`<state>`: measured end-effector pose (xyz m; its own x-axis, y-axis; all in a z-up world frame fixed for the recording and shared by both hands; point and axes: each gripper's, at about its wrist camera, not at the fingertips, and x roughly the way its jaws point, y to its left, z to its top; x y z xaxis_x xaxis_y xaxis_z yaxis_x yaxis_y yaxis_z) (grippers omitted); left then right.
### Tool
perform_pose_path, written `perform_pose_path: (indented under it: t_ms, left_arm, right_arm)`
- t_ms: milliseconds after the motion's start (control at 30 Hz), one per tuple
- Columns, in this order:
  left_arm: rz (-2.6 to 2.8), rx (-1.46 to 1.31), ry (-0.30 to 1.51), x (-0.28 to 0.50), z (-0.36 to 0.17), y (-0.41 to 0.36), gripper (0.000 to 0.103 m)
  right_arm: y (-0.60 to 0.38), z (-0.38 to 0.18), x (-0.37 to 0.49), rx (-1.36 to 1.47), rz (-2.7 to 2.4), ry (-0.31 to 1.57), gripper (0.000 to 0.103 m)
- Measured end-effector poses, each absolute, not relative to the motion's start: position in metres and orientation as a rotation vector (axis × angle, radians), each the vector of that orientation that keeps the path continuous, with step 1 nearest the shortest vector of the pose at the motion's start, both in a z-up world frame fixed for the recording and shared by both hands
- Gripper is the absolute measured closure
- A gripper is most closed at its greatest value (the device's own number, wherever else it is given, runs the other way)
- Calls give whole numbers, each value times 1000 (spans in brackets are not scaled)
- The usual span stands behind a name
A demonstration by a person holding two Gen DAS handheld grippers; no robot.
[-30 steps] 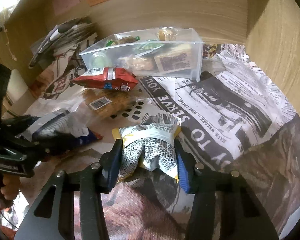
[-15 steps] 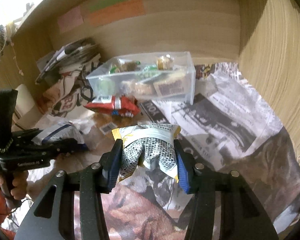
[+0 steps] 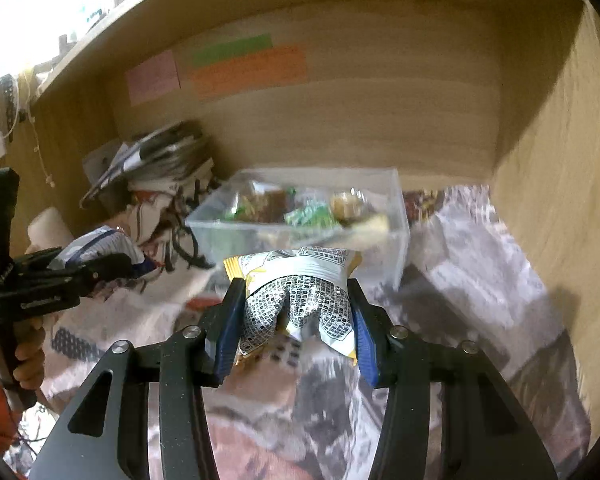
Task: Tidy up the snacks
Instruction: 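Lift the foil bar and blue-white bag into the clear box and release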
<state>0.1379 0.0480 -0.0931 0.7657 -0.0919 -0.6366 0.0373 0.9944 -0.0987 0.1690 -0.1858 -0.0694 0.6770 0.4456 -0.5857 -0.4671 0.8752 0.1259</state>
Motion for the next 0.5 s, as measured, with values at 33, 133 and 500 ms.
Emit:
perform_pose_path:
  t_ms: [33, 133, 500]
  left_arm:
    - [-75, -78, 684, 142, -88, 47, 46]
    - [-87, -71, 654, 155, -74, 41, 46]
    - [-127, -59, 620, 219, -56, 18, 46]
  right_arm:
    - [-184, -68, 172, -37, 515, 642, 58]
    - [-179, -62, 183, -38, 522, 627, 58]
    - [-165, -49, 240, -52, 511, 615, 58]
